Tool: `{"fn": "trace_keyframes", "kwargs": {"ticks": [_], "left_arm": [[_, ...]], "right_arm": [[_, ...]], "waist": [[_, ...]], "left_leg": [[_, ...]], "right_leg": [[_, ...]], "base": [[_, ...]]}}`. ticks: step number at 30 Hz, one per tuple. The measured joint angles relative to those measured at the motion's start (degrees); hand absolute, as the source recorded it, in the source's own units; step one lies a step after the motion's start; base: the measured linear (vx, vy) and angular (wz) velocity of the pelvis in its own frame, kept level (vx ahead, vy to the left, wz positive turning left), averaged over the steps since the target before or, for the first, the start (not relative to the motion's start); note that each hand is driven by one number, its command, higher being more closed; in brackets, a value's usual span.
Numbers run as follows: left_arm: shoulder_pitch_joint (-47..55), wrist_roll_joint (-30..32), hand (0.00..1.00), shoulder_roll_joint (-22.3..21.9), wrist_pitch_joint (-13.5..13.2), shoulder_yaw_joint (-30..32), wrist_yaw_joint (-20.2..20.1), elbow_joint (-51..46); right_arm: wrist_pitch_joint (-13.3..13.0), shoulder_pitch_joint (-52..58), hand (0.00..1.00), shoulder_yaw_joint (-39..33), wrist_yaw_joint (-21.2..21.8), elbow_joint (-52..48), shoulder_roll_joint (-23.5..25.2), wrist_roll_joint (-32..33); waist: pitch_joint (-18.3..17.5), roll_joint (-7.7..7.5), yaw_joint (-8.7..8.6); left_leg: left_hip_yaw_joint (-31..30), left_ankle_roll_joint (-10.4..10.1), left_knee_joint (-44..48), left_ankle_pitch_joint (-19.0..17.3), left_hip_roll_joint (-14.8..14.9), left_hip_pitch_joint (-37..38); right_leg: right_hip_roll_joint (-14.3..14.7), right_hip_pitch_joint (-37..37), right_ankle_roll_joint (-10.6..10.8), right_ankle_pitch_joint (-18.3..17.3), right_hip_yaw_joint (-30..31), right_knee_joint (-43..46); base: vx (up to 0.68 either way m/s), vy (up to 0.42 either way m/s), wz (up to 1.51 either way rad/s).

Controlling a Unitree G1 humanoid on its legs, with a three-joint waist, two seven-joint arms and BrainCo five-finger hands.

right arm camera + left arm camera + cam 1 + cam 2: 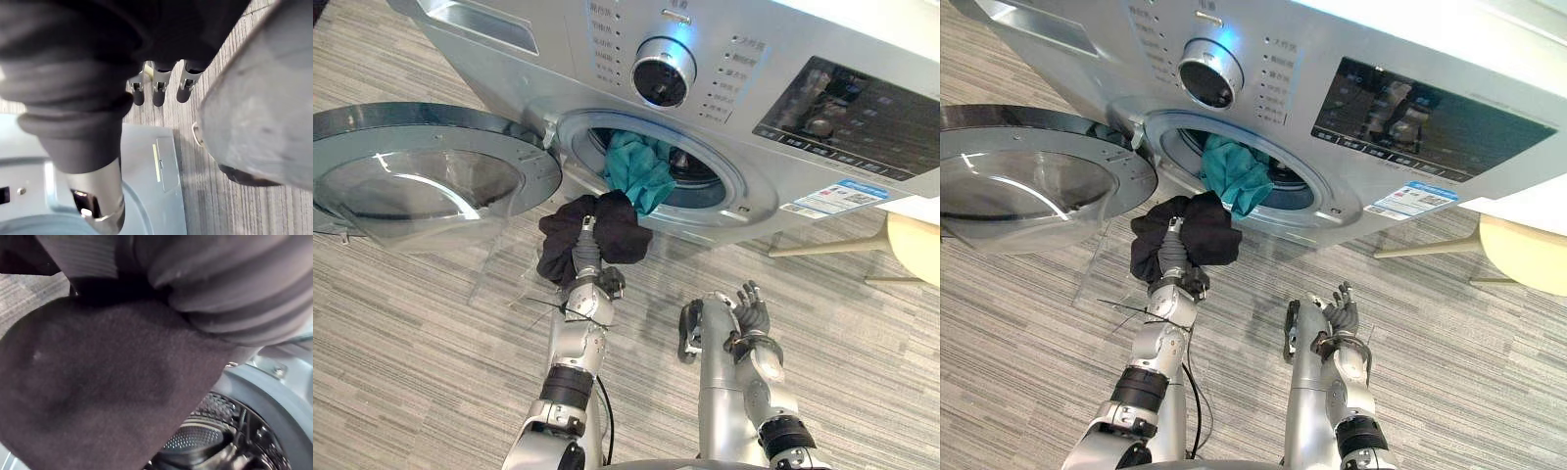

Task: Pick up the laundry basket with both hands and put the clothes into the washing machine.

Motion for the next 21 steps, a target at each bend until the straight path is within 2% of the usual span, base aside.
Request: {"fn": "trace_keyframes", "kwargs": {"ticks": [4, 7, 9, 11, 12, 15, 17, 19, 21], "left_arm": [[-2.62, -2.11, 1.0, 0.03, -0.32, 0.93, 0.14, 6.1], [-6.55, -3.68, 1.0, -0.78, -0.31, 3.97, 1.4, 12.73], [-10.28, -6.61, 1.0, -1.18, -0.57, 6.15, 2.65, 17.52], [-14.86, -11.81, 1.0, -1.04, -1.6, 8.92, 3.84, 22.63], [-15.88, -13.2, 1.0, -0.95, -1.59, 9.16, 3.87, 23.71], [-21.02, -16.8, 1.0, -0.33, -1.51, 10.4, 3.9, 27.48], [-24.27, -17.76, 1.0, 0.21, -1.3, 11.52, 3.89, 27.96], [-29.34, -17.74, 1.0, 2.11, -1.07, 12.01, 3.79, 29.08], [-33.69, -17.73, 1.0, 4.24, -0.23, 13.94, 3.43, 29.74]], "right_arm": [[-0.39, -2.46, 0.0, -1.05, 0.0, 1.31, 0.0, 0.86], [-0.84, -4.37, 0.0, -0.98, -0.22, 2.16, 0.05, 1.34], [-1.58, -5.24, 0.0, -0.97, -0.78, 2.48, 0.03, 1.76], [-2.0, -6.68, 0.0, -0.96, -2.23, 3.06, 0.32, 1.86], [-2.06, -6.86, 0.0, -0.98, -2.52, 3.07, 0.56, 1.98], [-2.26, -7.23, 0.0, -1.19, -3.08, 3.59, 0.67, 2.55], [-1.96, -7.3, 0.0, -1.18, -3.32, 3.99, 1.41, 3.57], [-1.78, -7.31, 0.0, -2.07, -3.64, 3.21, 2.64, 4.17], [-1.7, -7.29, 0.0, -2.24, -3.57, 2.9, 3.11, 4.16]], "waist": [[0.52, -1.09, 0.0], [0.79, -2.08, -0.41], [0.91, -2.53, -0.5], [0.99, -3.75, -1.63], [1.01, -3.8, -1.76], [1.41, -5.21, -2.55], [1.44, -5.34, -3.17], [1.62, -6.01, -3.82], [1.65, -6.07, -4.73]], "left_leg": [[0.05, 0.71, 1.75, -0.44, 0.64, -3.24], [0.36, 1.16, 3.5, -1.13, 1.32, -5.9], [0.43, 1.5, 4.99, -1.78, 2.03, -7.73], [1.08, 2.11, 7.19, -2.87, 3.0, -9.93], [1.06, 2.26, 7.81, -3.19, 3.31, -10.58], [2.65, 3.21, 9.91, -4.64, 5.39, -12.52], [3.33, 3.75, 11.47, -5.69, 7.21, -14.15], [4.81, 4.66, 12.84, -6.98, 9.93, -15.55], [5.76, 5.35, 13.87, -7.83, 12.01, -16.76]], "right_leg": [[0.68, -2.87, 0.39, 0.18, 0.36, 0.47], [1.37, -5.45, 0.91, 0.48, 1.11, 0.95], [2.15, -7.16, 1.31, 0.76, 1.56, 1.33], [3.22, -9.5, 1.82, 1.17, 2.89, 2.24], [3.59, -10.02, 1.99, 1.3, 3.05, 2.32], [5.97, -12.62, 3.09, 2.46, 5.23, 2.29], [7.71, -14.38, 3.79, 3.53, 6.32, 1.68], [10.0, -16.6, 5.02, 5.34, 8.66, 0.51], [11.99, -17.89, 5.96, 6.97, 9.94, -1.0]], "base": [[0.02, 0.037, -0.11], [0.01, 0.044, -0.2], [0.01, 0.051, -0.26], [0.01, 0.051, -0.31], [0.01, 0.055, -0.47], [0.0, 0.048, -0.49], [-0.01, 0.043, -0.67], [-0.02, 0.072, -0.86], [-0.02, 0.079, -0.83]]}}
